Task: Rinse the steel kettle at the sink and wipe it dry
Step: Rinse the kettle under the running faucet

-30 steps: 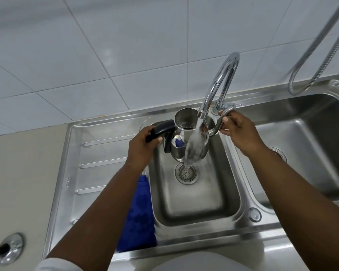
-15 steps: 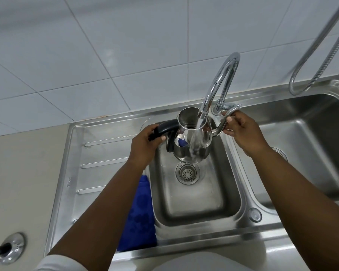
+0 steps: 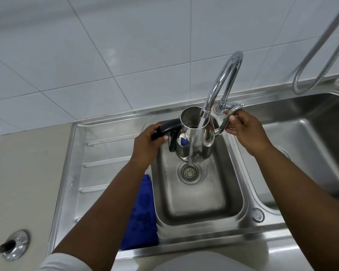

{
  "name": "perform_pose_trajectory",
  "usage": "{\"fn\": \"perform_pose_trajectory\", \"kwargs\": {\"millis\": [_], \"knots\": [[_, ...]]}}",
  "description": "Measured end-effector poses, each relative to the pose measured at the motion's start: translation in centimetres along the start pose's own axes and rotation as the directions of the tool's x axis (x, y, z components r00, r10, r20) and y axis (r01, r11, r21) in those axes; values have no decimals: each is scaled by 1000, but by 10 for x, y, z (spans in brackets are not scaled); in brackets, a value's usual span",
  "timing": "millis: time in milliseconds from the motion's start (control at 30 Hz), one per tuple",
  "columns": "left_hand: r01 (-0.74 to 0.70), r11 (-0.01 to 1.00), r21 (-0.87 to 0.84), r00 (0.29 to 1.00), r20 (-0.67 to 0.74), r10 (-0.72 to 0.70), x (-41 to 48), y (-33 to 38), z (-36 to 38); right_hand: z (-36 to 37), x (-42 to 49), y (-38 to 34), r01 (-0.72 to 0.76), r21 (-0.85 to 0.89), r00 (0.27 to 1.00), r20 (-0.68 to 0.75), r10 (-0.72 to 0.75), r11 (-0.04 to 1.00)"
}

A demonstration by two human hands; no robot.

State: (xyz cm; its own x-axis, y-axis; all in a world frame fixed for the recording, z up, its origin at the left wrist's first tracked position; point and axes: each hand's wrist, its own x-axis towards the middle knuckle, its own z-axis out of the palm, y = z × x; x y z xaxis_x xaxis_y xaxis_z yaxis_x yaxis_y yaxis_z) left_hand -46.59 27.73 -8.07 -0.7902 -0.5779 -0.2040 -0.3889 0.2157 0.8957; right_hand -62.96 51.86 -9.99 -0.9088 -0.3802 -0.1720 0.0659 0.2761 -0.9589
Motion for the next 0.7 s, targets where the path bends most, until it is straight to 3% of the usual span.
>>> {"fn": "perform_pose_trajectory", "kwargs": {"millis": [700], "knots": [[6,1000,30,1000,4,-6,-1,3,1,1,0,-2,-1,-22,1000,-15,1,1000]]}}
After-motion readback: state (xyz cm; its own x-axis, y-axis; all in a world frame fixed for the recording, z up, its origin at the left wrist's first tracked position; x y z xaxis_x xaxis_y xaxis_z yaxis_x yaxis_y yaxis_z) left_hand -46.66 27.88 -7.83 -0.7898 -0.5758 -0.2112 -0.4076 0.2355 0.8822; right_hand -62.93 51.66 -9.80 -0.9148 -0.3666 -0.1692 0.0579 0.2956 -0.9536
